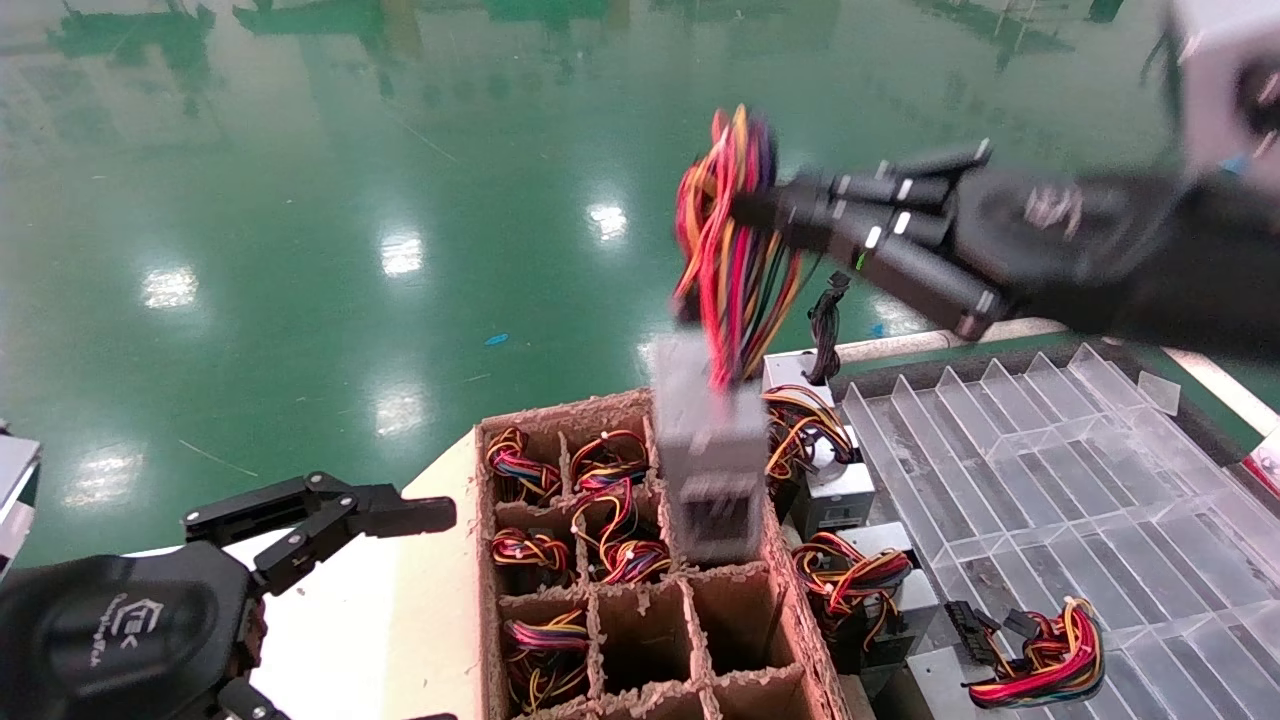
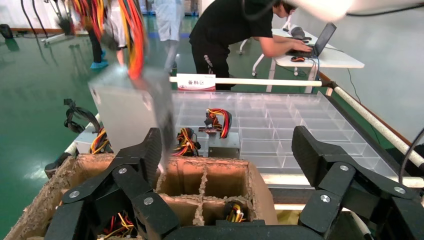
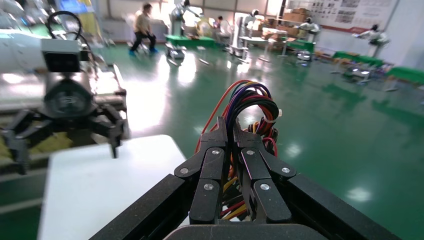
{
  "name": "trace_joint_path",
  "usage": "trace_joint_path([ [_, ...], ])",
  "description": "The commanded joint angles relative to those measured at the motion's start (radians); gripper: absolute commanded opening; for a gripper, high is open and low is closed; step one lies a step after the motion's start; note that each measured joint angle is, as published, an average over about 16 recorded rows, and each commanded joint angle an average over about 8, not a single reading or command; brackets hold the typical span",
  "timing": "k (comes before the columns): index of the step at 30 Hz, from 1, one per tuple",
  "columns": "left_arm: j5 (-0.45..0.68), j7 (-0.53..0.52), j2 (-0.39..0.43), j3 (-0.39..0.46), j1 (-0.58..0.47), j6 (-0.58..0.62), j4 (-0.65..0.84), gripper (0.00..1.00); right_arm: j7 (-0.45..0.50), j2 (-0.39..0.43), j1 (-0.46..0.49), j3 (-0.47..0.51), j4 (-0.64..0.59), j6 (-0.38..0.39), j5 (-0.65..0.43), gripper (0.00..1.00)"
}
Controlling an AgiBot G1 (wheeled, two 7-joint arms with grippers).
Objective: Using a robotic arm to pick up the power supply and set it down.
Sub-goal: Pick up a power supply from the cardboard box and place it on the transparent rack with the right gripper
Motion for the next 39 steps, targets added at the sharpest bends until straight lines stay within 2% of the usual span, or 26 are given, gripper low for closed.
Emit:
trace_joint_path([
  [1,0.000,0.000,0.000,0.000,0.000,0.000,0.000,1.00,0.004,0.011,0.057,-0.009,-0.014,-0.006,-0.008,0.00],
  [10,0.000,0.000,0.000,0.000,0.000,0.000,0.000,1.00,-0.066,0.031,0.284,-0.083,-0.229,0.051,-0.162,0.00],
  [18,0.000,0.000,0.000,0.000,0.000,0.000,0.000,1.00,-0.155,0.022,0.413,-0.159,-0.369,0.113,-0.323,0.00],
  [28,0.000,0.000,0.000,0.000,0.000,0.000,0.000,1.00,-0.288,-0.025,0.504,-0.265,-0.489,0.218,-0.511,0.00],
  [39,0.000,0.000,0.000,0.000,0.000,0.000,0.000,1.00,-0.387,-0.121,0.530,-0.351,-0.581,0.319,-0.647,0.00],
])
